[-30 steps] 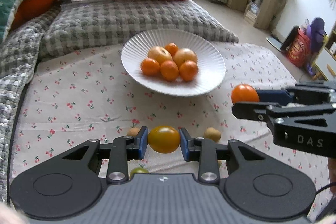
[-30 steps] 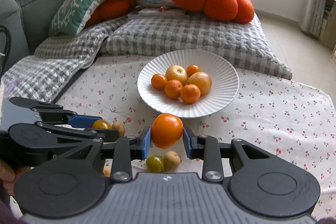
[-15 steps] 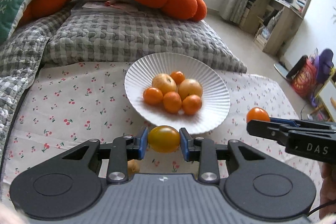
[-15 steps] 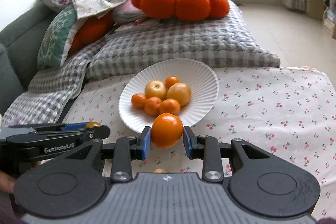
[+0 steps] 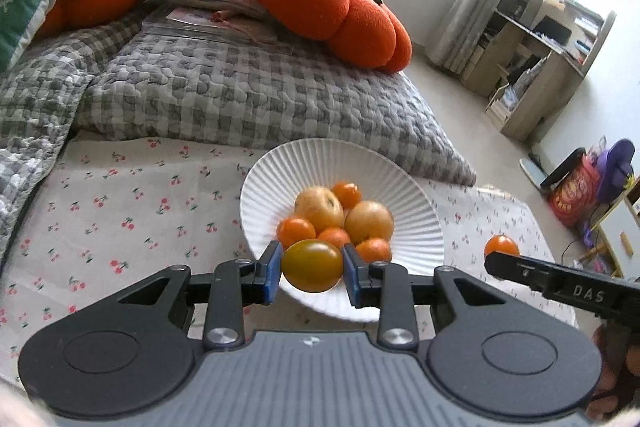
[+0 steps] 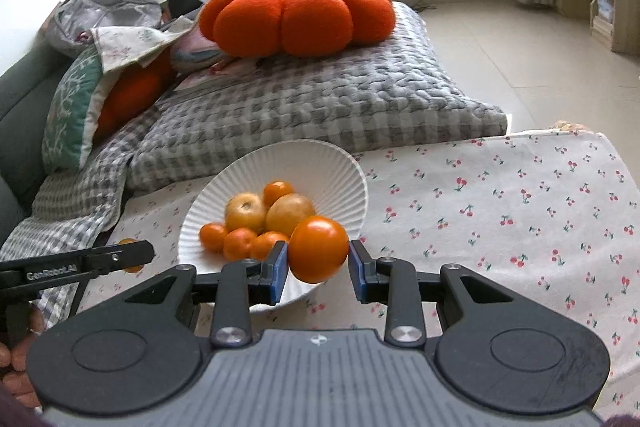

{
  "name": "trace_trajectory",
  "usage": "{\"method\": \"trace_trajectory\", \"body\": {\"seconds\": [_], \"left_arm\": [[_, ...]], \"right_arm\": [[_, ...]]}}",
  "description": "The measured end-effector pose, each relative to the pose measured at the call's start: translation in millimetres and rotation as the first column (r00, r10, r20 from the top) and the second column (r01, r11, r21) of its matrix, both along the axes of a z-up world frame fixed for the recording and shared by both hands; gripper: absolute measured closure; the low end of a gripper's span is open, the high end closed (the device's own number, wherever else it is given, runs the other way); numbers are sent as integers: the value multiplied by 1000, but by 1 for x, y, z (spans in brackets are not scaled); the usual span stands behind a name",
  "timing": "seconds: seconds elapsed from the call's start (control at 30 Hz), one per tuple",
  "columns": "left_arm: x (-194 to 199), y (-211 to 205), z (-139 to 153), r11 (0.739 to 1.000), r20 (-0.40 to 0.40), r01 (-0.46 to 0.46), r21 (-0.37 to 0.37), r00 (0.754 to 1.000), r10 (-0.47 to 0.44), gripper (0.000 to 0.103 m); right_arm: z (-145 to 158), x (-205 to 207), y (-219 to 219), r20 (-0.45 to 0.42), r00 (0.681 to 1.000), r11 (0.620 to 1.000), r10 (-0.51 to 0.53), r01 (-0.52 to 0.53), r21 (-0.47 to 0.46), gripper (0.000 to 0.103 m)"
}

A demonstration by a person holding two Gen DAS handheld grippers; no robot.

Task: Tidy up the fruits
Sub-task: 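Carry both held fruits in both tools over the white plate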

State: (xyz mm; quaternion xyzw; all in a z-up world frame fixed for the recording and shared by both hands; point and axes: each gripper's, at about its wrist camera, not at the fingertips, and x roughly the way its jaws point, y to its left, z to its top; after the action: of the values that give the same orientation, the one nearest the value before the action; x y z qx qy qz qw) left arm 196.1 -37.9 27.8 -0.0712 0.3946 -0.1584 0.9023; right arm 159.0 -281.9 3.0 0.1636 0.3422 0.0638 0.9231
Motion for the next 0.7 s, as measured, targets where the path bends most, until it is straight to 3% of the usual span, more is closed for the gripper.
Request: {"method": "trace_trajectory", "body": {"seconds": [0.7], "left_arm": [[95, -17, -26, 999, -47, -45, -20, 998, 44, 77]], "right_arm": [[-26, 82, -1, -79, 997, 996, -17, 24, 82, 74]]}}
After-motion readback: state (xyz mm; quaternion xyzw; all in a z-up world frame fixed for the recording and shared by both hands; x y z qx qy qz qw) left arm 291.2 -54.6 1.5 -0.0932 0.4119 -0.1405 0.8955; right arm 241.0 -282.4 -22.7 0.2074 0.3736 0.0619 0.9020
